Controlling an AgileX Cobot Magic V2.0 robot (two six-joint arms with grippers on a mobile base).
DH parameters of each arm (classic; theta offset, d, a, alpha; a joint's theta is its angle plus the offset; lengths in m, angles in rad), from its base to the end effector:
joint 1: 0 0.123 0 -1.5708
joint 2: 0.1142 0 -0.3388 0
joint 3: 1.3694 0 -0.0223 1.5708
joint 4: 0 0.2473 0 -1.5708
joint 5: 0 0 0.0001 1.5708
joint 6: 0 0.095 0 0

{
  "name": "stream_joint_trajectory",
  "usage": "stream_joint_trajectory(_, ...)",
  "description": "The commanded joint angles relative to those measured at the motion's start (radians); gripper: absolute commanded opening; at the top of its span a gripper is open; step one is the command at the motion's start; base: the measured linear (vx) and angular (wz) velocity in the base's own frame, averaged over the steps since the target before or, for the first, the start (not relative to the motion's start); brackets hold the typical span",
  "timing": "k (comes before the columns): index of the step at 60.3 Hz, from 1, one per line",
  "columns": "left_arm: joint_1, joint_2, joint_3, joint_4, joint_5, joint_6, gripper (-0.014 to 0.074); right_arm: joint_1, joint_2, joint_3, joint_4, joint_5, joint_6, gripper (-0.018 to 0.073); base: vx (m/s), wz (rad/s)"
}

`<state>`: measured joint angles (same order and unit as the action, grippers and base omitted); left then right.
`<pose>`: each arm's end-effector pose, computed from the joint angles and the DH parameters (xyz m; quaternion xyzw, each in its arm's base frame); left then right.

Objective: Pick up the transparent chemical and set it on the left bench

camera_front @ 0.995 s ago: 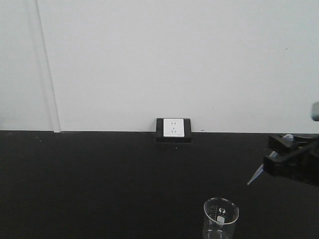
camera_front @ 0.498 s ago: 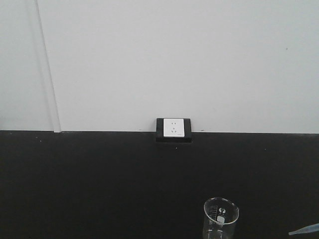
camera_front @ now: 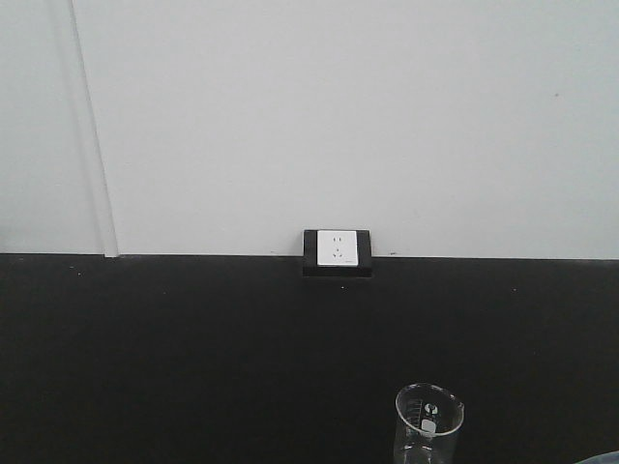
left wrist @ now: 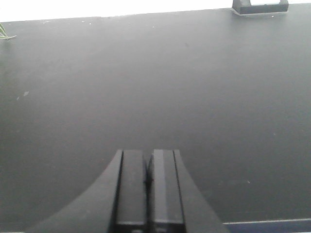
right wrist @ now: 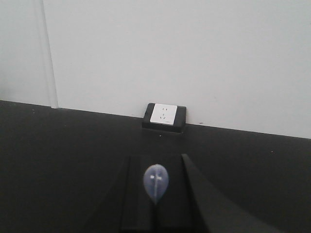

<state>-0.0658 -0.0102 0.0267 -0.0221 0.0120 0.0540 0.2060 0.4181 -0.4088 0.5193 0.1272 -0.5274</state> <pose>0.0030 -0.0002 0.2034 0.0336 0.6852 -0.0124 0.7274 0.0454 0.0156 0.3332 -0.0998 0.7116 0.0900 0.6896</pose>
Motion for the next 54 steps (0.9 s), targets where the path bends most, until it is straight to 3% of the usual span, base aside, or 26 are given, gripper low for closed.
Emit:
stream_joint_trajectory(1, -0.002, -0.019, 0.016, -0.001, -0.078, -0.008, -0.0003, 0.001, 0.006, -0.030, 0.001, -0.067, -0.011, -0.0003, 0.00, 0.00)
stream_joint_trajectory(54, -0.002, -0.019, 0.016, -0.001, -0.078, -0.008, -0.0003, 0.001, 0.006, -0.030, 0.001, -0.067, -0.011, -0.0003, -0.04, 0.00)
